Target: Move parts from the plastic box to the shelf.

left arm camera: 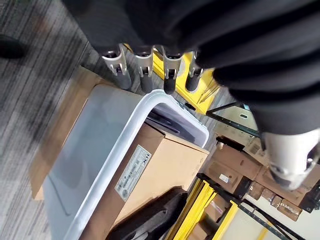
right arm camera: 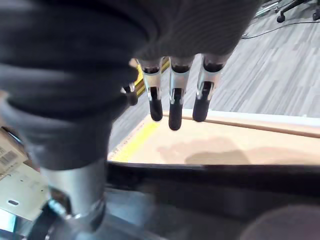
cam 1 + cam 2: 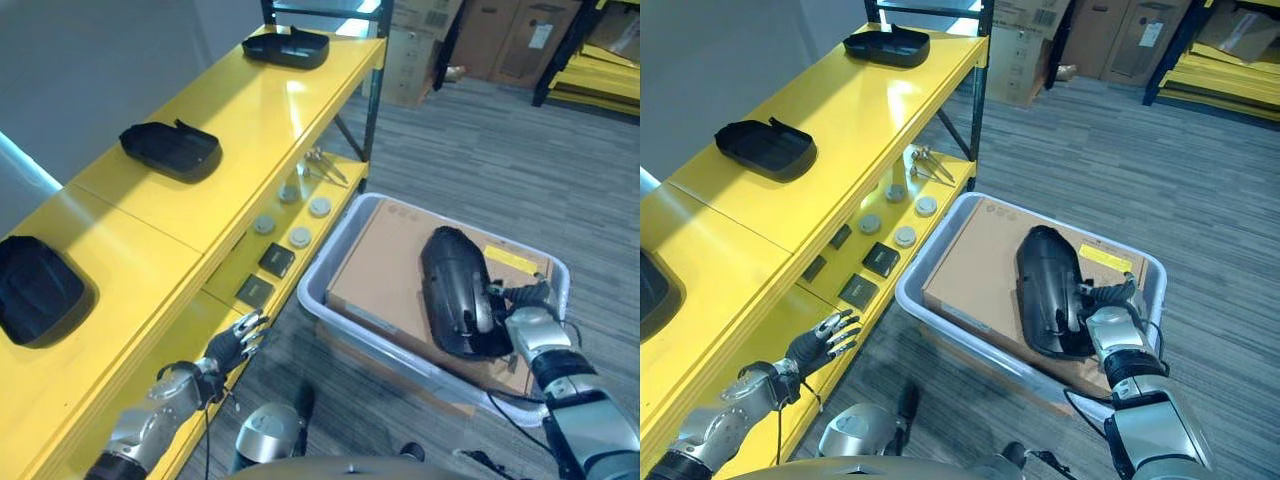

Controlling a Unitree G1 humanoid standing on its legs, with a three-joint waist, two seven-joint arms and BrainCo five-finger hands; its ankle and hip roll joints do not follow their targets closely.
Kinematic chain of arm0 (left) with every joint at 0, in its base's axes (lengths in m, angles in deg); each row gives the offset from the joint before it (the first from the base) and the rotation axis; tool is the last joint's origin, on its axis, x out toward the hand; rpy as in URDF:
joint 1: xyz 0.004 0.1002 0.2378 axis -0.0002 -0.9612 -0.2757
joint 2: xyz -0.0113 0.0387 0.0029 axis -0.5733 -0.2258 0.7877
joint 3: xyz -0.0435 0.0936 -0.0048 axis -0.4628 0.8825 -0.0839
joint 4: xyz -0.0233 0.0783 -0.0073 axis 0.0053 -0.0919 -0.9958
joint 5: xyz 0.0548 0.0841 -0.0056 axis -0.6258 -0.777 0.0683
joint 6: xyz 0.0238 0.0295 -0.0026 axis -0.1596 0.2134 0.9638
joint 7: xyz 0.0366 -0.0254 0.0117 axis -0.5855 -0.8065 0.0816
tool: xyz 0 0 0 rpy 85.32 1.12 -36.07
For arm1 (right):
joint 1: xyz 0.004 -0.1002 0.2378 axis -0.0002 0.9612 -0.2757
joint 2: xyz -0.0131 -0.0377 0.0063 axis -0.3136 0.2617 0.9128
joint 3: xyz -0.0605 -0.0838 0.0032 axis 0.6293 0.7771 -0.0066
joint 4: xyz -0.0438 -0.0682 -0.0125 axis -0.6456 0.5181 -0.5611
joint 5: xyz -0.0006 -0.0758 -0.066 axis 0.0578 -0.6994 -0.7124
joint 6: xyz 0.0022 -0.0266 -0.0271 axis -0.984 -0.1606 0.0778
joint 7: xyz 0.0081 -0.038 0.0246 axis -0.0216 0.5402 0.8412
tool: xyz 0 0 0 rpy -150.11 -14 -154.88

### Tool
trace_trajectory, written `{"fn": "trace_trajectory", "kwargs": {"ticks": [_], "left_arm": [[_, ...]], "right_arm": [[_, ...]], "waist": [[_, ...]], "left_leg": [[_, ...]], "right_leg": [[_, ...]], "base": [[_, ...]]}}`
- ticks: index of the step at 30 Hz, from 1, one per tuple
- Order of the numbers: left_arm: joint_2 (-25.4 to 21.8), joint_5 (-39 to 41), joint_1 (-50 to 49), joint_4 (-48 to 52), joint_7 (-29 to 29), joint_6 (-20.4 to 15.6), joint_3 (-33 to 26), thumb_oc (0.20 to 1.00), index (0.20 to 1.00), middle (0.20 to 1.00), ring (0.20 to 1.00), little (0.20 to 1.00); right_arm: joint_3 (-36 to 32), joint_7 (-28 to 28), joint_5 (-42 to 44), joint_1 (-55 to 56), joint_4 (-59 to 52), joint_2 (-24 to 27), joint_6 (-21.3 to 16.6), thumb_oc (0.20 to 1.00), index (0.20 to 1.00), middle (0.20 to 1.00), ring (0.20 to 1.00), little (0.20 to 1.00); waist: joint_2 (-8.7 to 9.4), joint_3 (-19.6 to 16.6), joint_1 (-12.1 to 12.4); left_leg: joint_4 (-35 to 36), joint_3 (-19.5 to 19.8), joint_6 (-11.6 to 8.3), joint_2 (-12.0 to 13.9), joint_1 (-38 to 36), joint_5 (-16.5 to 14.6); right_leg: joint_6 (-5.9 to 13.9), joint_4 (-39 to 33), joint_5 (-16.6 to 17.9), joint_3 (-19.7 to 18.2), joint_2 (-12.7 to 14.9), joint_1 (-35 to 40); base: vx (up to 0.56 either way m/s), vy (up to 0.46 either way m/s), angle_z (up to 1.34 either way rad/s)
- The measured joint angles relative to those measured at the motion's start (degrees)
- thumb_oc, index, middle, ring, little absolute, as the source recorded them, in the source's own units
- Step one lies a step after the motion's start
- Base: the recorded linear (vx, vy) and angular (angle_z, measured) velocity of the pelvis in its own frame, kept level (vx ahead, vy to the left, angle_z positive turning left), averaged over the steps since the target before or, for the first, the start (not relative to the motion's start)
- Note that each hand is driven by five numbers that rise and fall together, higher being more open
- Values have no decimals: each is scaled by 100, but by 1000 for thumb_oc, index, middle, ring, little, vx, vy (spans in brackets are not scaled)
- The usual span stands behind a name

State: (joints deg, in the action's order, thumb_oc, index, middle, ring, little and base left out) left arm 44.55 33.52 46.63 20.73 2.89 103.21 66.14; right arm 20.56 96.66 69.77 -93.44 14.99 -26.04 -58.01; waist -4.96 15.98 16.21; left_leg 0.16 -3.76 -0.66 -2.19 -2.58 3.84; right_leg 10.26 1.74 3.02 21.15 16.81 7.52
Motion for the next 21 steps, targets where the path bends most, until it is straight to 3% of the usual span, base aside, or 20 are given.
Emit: {"fn": "trace_trajectory", "kwargs": {"ticks": [21], "left_arm": [[-23,0,250,-327,-223,-334,36,1000,1000,1000,1000,1000]], "right_arm": [[15,192,-178,353,-140,-535,-135,1000,1000,1000,1000,1000]], "waist": [[214,210,61]], "left_leg": [[-321,76,-38,161,683,52]], "right_leg": [[-73,206,-5,18,-120,-578]], "base": [[-63,-32,1]]}}
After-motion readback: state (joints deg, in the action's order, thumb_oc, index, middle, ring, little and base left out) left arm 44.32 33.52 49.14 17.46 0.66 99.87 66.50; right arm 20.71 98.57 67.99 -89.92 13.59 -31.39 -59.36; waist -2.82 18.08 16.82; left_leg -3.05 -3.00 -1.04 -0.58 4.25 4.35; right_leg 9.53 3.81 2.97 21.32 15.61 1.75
